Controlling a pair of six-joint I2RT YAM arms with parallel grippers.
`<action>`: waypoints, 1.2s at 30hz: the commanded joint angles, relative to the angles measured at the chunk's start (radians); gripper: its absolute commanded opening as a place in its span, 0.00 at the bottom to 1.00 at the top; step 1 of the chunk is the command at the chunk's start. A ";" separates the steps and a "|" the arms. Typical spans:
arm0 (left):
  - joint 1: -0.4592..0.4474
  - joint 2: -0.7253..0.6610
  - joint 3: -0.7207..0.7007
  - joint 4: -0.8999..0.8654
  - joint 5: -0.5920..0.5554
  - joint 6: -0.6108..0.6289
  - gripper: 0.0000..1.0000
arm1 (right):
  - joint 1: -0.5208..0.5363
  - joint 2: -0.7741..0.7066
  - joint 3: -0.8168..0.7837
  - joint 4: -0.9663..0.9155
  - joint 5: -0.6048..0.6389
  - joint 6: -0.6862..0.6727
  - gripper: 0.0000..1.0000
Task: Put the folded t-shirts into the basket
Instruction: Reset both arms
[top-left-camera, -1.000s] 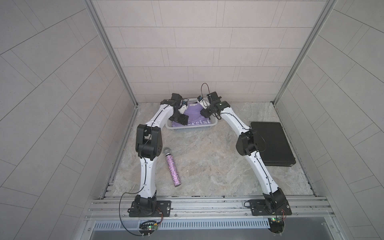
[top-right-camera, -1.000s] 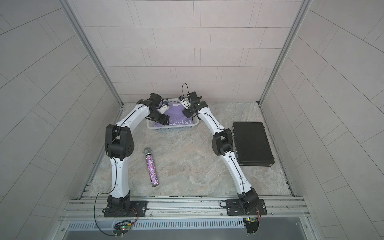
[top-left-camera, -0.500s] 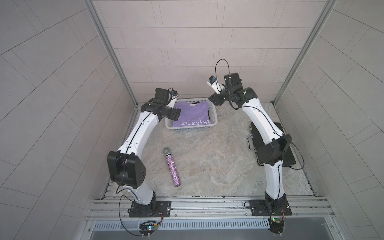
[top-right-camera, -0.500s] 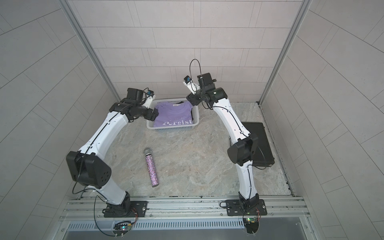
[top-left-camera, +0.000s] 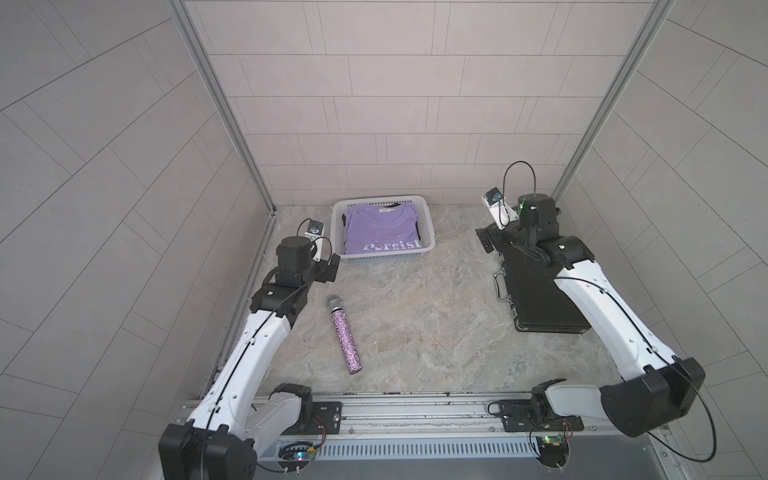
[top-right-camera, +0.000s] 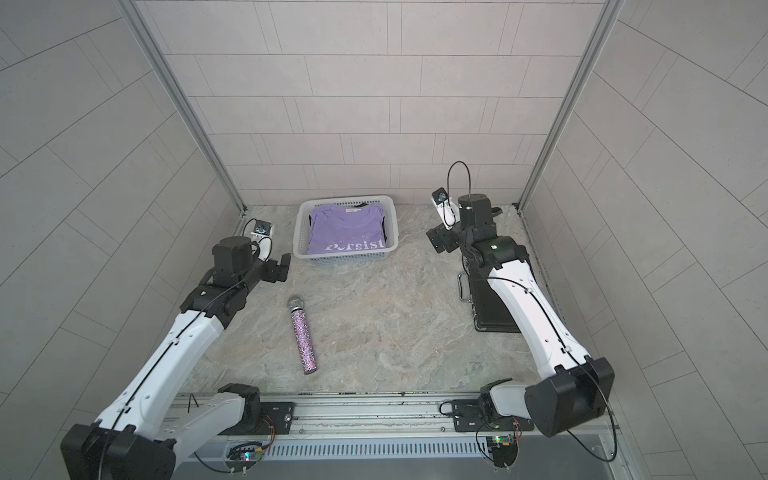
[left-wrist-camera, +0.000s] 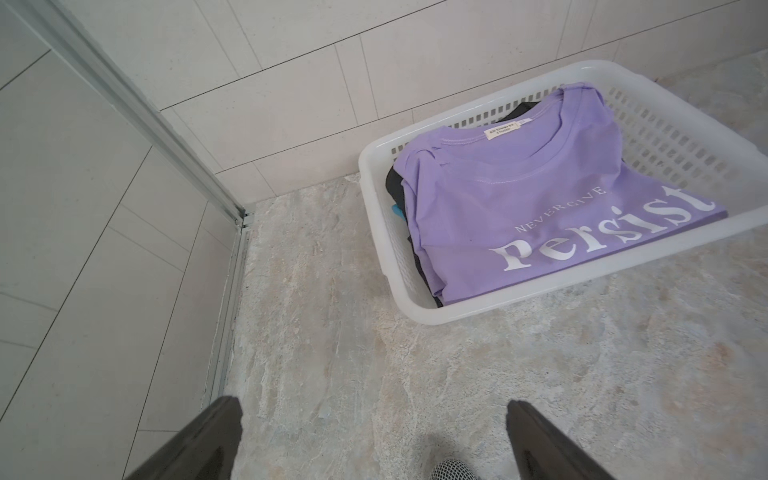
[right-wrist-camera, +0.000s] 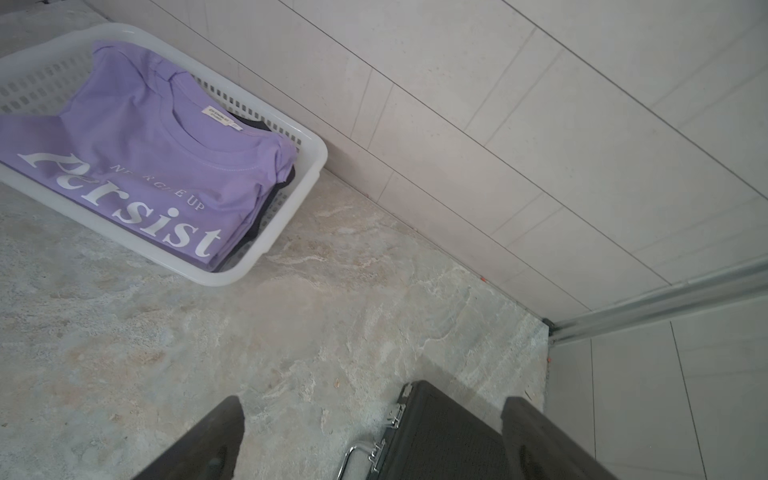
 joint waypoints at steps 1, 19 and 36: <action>0.031 -0.052 -0.115 0.161 -0.028 -0.057 1.00 | -0.077 -0.114 -0.133 0.156 0.016 0.107 1.00; 0.115 0.190 -0.441 0.750 0.147 -0.293 1.00 | -0.270 -0.154 -0.909 0.982 0.015 0.302 1.00; 0.104 0.529 -0.466 1.112 0.158 -0.293 1.00 | -0.292 0.225 -1.018 1.553 -0.036 0.412 1.00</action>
